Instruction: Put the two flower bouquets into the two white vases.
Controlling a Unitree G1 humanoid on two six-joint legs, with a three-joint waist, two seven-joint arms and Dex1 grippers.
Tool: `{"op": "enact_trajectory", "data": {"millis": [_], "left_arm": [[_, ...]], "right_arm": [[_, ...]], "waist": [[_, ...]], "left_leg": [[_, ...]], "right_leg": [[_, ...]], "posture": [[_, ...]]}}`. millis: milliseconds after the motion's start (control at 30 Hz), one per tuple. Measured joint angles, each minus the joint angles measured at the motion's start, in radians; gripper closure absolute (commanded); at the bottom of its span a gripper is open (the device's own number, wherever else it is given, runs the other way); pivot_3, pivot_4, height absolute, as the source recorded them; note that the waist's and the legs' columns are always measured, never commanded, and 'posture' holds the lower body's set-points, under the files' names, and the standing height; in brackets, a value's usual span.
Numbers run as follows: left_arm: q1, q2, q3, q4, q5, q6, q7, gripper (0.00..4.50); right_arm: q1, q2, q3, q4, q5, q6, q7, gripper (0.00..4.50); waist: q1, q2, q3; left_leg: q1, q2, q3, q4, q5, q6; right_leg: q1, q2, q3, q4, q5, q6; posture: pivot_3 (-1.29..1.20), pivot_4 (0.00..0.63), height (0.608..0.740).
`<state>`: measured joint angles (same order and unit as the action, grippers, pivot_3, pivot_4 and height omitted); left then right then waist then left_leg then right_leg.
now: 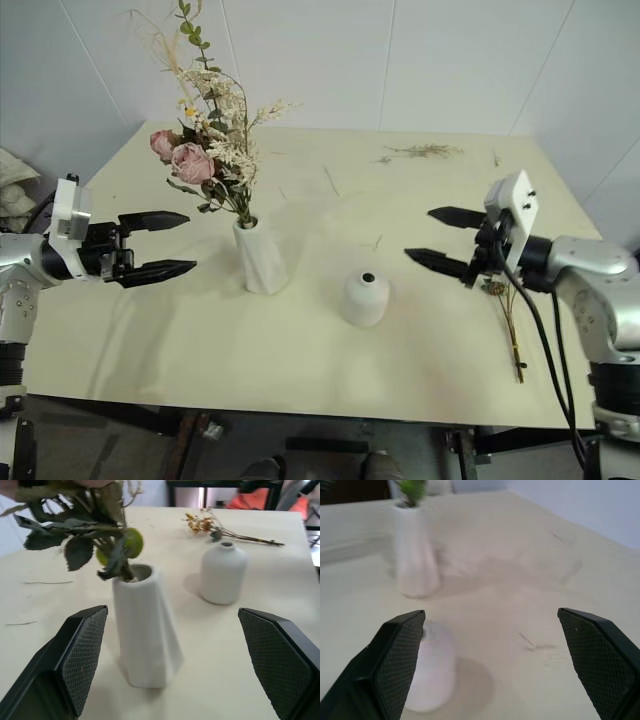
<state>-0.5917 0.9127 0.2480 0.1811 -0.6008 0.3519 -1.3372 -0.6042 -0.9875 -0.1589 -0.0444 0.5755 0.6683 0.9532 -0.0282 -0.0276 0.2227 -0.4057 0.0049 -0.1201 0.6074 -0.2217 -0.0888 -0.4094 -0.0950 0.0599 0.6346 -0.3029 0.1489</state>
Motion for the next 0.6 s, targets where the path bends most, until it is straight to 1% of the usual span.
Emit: {"op": "enact_trajectory", "data": {"millis": [33, 100, 167, 233, 300, 333, 367, 467, 600], "left_arm": [[0.004, 0.001, 0.004, -0.035, -0.024, 0.031, -0.005, 0.04], [0.004, 0.001, 0.011, -0.075, -0.052, 0.060, -0.007, 0.04], [0.004, -0.016, 0.012, -0.119, -0.095, 0.104, 0.001, 0.04], [0.005, -0.031, 0.012, -0.153, -0.138, 0.147, 0.004, 0.04], [0.004, -0.037, 0.010, -0.184, -0.154, 0.173, 0.015, 0.04], [0.003, -0.041, 0.008, -0.194, -0.159, 0.176, 0.017, 0.04], [0.000, -0.049, 0.006, -0.199, -0.159, 0.174, 0.017, 0.04], [-0.006, -0.068, 0.005, -0.182, -0.155, 0.157, 0.013, 0.04], [-0.004, -0.081, -0.012, -0.171, -0.141, 0.135, 0.008, 0.04]], "right_arm": [[-0.016, -0.054, 0.010, 0.035, -0.032, 0.063, -0.022, 0.00], [-0.032, -0.111, 0.026, 0.064, -0.059, 0.163, -0.044, 0.00], [-0.043, -0.168, 0.087, 0.068, -0.095, 0.263, -0.056, 0.00], [-0.066, -0.185, 0.131, 0.068, -0.127, 0.347, -0.077, 0.00], [-0.091, -0.195, 0.160, 0.067, -0.137, 0.403, -0.080, 0.00], [-0.092, -0.217, 0.178, 0.065, -0.147, 0.424, -0.076, 0.00], [-0.093, -0.257, 0.209, 0.059, -0.158, 0.465, -0.069, 0.00], [-0.093, -0.318, 0.245, 0.059, -0.168, 0.555, -0.049, 0.00], [-0.092, -0.332, 0.273, 0.069, -0.166, 0.639, -0.033, 0.00]], "waist": [[0.002, 0.000, 0.000], [0.000, 0.000, 0.000], [-0.001, 0.001, 0.000], [-0.008, 0.001, 0.000], [-0.015, 0.001, 0.000], [-0.015, 0.002, 0.001], [-0.013, 0.003, 0.001], [-0.007, 0.003, 0.001], [-0.008, 0.003, 0.001]], "left_leg": [[0.000, 0.000, 0.000, -0.001, 0.000, 0.000], [0.000, 0.001, 0.000, -0.004, 0.000, 0.000], [0.000, 0.001, 0.001, -0.006, 0.000, 0.000], [0.000, 0.002, 0.003, -0.008, -0.001, 0.001], [0.000, 0.003, 0.004, -0.009, -0.001, 0.001], [0.000, 0.003, 0.004, -0.010, -0.001, 0.001], [0.000, 0.003, 0.004, -0.010, -0.001, 0.002], [0.000, 0.003, 0.005, -0.010, -0.001, 0.002], [0.000, 0.003, 0.006, -0.009, -0.001, 0.002]], "right_leg": [[0.000, 0.000, 0.000, -0.001, 0.000, 0.000], [0.000, 0.000, 0.000, -0.004, 0.000, 0.000], [-0.001, 0.000, 0.000, -0.006, 0.000, 0.000], [-0.002, 0.000, 0.000, -0.006, 0.000, 0.000], [-0.003, 0.001, 0.001, -0.006, 0.000, 0.000], [-0.003, 0.001, 0.001, -0.006, -0.001, 0.000], [-0.004, 0.000, 0.001, -0.007, -0.001, 0.000], [-0.004, 0.001, 0.001, -0.008, -0.001, -0.001], [-0.004, 0.001, 0.001, -0.007, -0.001, 0.000]], "posture": [[0.00, 0.150, 0.740], [0.00, 0.150, 0.740], [0.00, 0.150, 0.740], [0.00, 0.150, 0.740], [0.00, 0.150, 0.740], [0.00, 0.150, 0.740], [0.00, 0.150, 0.740], [0.00, 0.150, 0.740], [0.00, 0.150, 0.740]]}}
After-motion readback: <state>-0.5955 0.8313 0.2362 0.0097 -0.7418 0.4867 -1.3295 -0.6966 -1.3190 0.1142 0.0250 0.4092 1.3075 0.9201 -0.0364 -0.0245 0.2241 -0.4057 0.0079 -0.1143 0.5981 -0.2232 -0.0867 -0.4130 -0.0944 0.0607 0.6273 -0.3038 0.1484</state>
